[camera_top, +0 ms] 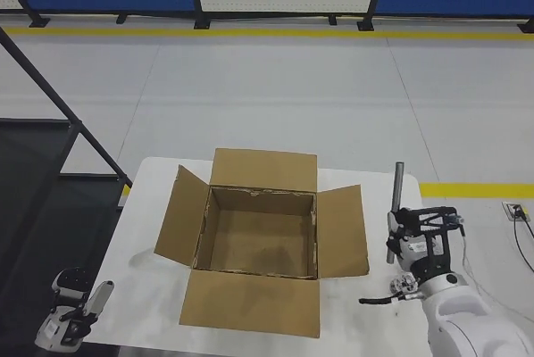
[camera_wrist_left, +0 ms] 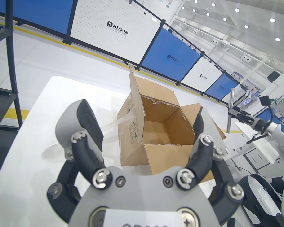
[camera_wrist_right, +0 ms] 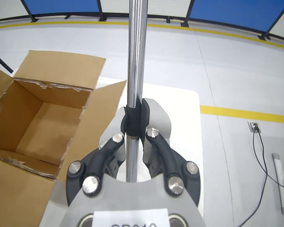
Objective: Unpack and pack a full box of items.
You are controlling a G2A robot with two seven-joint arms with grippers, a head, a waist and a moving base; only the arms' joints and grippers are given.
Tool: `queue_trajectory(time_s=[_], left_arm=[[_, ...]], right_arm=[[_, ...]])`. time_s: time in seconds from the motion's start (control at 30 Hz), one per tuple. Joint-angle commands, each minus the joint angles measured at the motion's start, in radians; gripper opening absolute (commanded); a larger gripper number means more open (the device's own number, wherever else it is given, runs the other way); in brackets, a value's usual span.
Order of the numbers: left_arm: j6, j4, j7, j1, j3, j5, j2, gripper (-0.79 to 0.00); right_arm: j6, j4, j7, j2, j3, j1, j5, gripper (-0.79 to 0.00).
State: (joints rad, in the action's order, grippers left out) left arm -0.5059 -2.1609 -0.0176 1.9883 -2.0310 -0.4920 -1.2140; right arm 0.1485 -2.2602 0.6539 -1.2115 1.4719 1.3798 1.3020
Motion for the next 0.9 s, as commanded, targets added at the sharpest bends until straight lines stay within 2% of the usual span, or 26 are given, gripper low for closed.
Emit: queue_trajectory(time_s=[0.0, 0.17, 0.3, 0.53, 0.73, 0.87], left_arm=[[0.000, 0.000, 0.000, 0.000, 0.000, 0.000, 0.000, 0.000], [0.000, 0.000, 0.000, 0.000, 0.000, 0.000, 0.000, 0.000], [0.000, 0.000, 0.000, 0.000, 0.000, 0.000, 0.000, 0.000], [0.000, 0.000, 0.000, 0.000, 0.000, 0.000, 0.000, 0.000], [0.000, 0.000, 0.000, 0.000, 0.000, 0.000, 0.000, 0.000], [0.000, 0.000, 0.000, 0.000, 0.000, 0.000, 0.000, 0.000]], right_arm=[[-0.011, -0.014, 0.008, -0.002, -0.040, -0.025, 0.020, -0.785], [-0.079, -0.004, 0.069, -0.010, -0.171, -0.125, 0.054, -0.785], [-0.129, 0.084, 0.146, -0.025, -0.303, -0.257, 0.070, -0.785], [-0.170, 0.365, 0.255, -0.083, -0.567, -0.536, 0.041, -0.785], [-0.145, 0.660, 0.284, -0.166, -0.756, -0.752, -0.040, -0.785], [-0.148, 0.833, 0.280, -0.220, -0.836, -0.849, -0.104, -0.785]])
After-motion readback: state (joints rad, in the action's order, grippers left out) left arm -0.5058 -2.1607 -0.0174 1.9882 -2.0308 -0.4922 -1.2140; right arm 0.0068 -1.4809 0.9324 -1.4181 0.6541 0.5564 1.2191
